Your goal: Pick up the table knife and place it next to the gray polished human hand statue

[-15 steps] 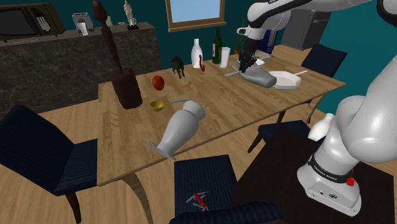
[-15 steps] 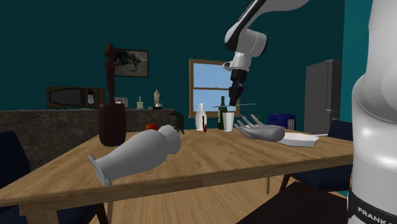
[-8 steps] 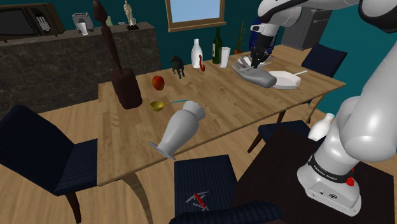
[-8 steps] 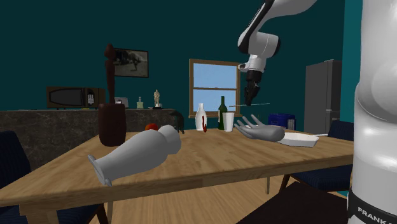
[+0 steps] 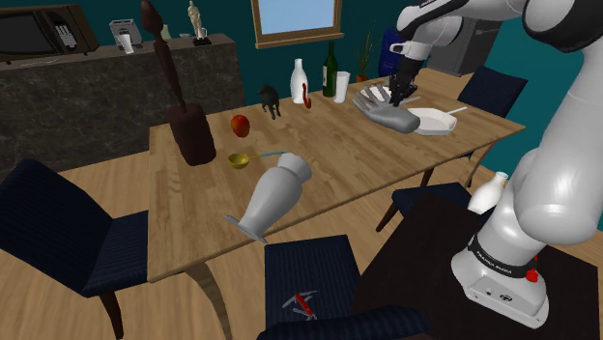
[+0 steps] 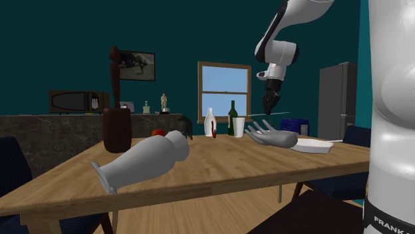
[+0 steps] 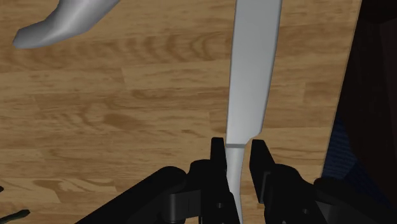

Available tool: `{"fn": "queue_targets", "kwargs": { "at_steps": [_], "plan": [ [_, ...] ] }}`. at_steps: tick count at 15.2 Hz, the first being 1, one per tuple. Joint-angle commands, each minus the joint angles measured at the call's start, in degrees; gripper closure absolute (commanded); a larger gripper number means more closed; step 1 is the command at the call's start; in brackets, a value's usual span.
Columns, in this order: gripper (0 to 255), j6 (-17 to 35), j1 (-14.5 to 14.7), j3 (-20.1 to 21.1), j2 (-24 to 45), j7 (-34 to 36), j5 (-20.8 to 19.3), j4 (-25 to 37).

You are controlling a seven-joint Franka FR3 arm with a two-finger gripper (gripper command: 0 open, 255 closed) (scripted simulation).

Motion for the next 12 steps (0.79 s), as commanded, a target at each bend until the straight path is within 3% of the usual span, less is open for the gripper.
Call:
{"fn": "queue_targets", "kwargs": {
  "at_steps": [1, 12],
  "plan": [
    [255, 1.27, -0.16, 0.04, 0.98, -0.86, 0.95, -0.73],
    [255, 8.0, -1.09, 0.85, 5.5, -5.29, 5.88, -5.12]
  ]
}}
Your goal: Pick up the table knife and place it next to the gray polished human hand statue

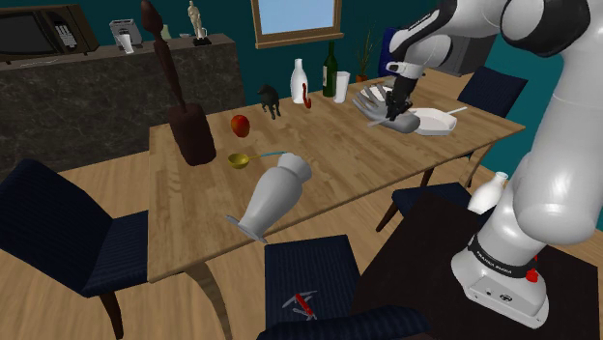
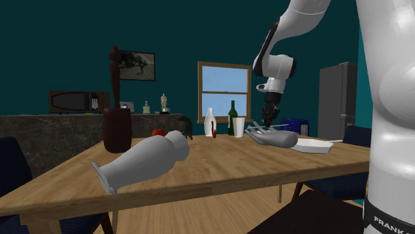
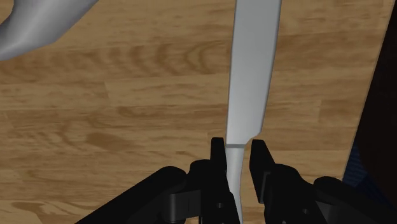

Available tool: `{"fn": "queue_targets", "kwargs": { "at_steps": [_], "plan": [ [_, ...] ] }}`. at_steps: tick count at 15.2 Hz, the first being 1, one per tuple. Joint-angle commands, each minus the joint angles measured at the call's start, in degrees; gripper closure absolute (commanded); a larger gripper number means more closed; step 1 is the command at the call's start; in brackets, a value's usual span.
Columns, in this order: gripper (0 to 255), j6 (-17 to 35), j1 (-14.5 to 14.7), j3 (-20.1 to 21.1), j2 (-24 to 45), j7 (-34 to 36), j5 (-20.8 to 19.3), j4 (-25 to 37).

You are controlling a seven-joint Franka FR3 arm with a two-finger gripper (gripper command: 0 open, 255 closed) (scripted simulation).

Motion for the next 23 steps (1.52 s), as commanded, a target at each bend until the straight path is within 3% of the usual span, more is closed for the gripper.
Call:
{"fn": "queue_targets", "kwargs": {
  "at_steps": [1, 23],
  "plan": [
    [255, 1.23, -0.27, 0.24, 1.01, -1.0, 1.13, -0.68],
    [255, 11.96, -5.12, 6.24, 13.67, -12.31, 15.31, -4.09]
  ]
}}
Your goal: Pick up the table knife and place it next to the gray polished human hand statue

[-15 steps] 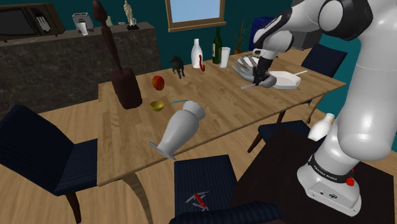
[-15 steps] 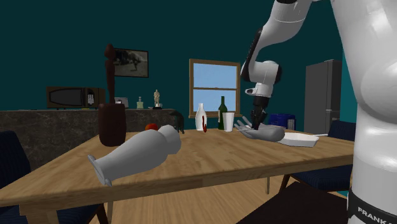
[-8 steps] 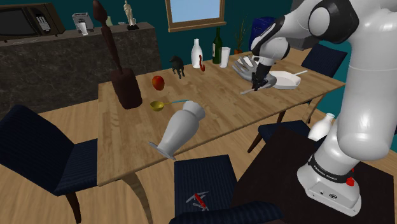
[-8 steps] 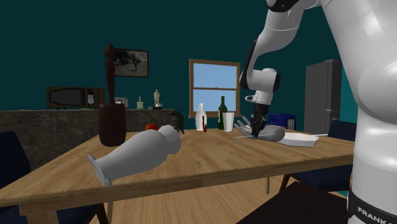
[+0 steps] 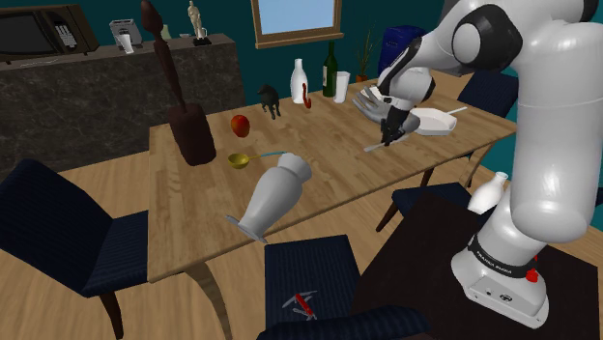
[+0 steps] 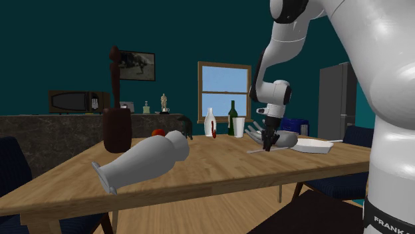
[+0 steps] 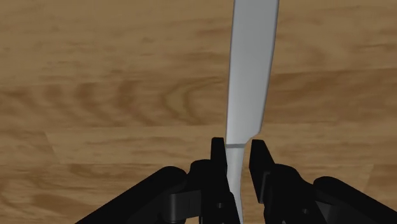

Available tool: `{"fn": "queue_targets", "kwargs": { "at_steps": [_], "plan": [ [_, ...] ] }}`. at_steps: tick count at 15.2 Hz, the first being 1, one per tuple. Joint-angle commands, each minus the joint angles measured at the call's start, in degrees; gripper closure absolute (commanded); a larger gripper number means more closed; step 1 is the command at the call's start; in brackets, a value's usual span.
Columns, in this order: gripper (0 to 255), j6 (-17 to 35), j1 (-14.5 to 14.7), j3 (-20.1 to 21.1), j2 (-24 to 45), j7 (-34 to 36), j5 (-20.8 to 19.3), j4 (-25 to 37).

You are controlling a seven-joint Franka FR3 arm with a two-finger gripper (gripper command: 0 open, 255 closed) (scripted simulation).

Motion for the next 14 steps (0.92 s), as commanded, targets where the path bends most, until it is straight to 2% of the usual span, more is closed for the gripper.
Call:
{"fn": "queue_targets", "kwargs": {
  "at_steps": [1, 4, 11, 12, 14],
  "plan": [
    [255, 0.88, -0.44, 0.79, 1.17, -0.87, 1.33, -0.05],
    [255, 1.92, -1.22, 1.82, 2.78, -2.19, 3.05, 0.02],
    [255, 1.91, -1.22, 1.82, 2.77, -2.18, 3.04, 0.02],
    [0, 1.91, -1.22, 1.82, 2.77, -2.18, 3.04, 0.02],
    [0, 1.91, -1.22, 1.82, 2.77, -2.18, 3.04, 0.02]
  ]
}}
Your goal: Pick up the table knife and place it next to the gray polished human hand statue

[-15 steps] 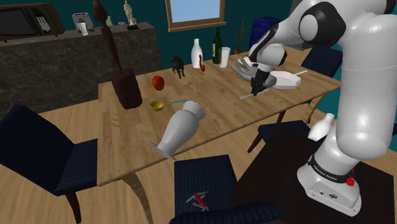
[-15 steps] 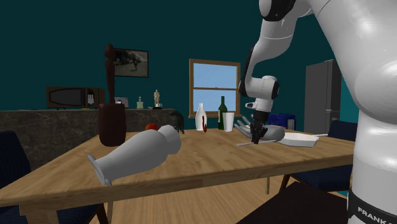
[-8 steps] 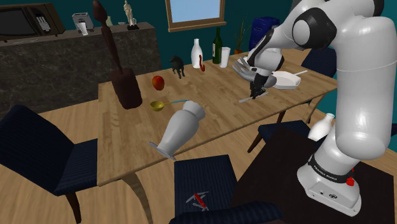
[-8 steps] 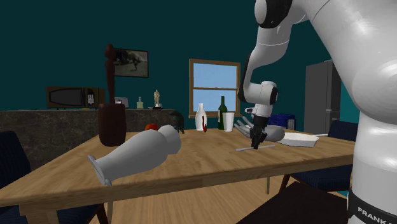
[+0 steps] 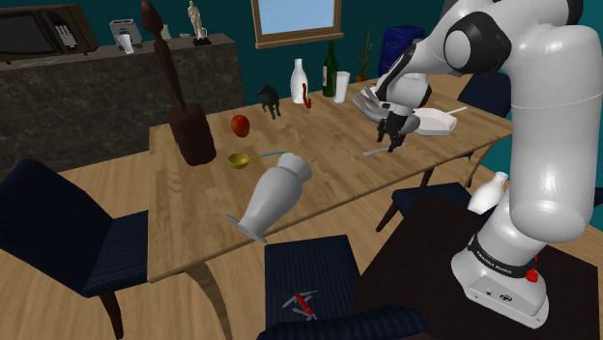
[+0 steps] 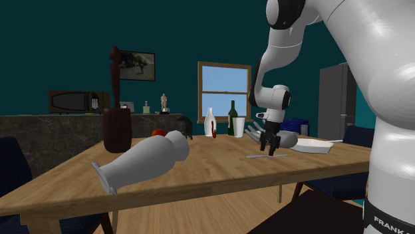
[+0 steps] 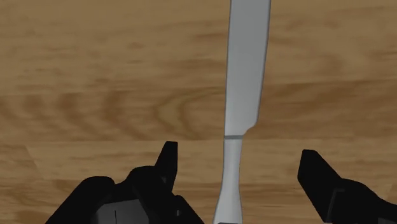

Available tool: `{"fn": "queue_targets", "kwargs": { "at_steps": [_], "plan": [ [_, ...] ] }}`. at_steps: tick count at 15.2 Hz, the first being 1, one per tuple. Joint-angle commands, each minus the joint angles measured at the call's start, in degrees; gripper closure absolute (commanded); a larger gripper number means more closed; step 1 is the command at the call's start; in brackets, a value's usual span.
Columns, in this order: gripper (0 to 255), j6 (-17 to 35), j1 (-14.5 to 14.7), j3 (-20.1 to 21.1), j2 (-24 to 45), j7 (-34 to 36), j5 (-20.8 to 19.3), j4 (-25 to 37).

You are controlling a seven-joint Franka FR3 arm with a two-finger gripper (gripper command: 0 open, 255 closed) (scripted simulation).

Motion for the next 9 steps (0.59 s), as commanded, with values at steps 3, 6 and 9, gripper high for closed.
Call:
{"fn": "queue_targets", "kwargs": {
  "at_steps": [3, 6, 9],
  "plan": [
    [0, 0.0, 0.0, 0.0, 0.0, 0.0, 0.0, 0.0],
    [0, -3.32, 1.61, -3.14, -4.51, 3.03, -4.95, 0.1],
    [0, -4.24, 1.97, -3.89, -5.67, 3.84, -6.26, 0.25]
  ]
}}
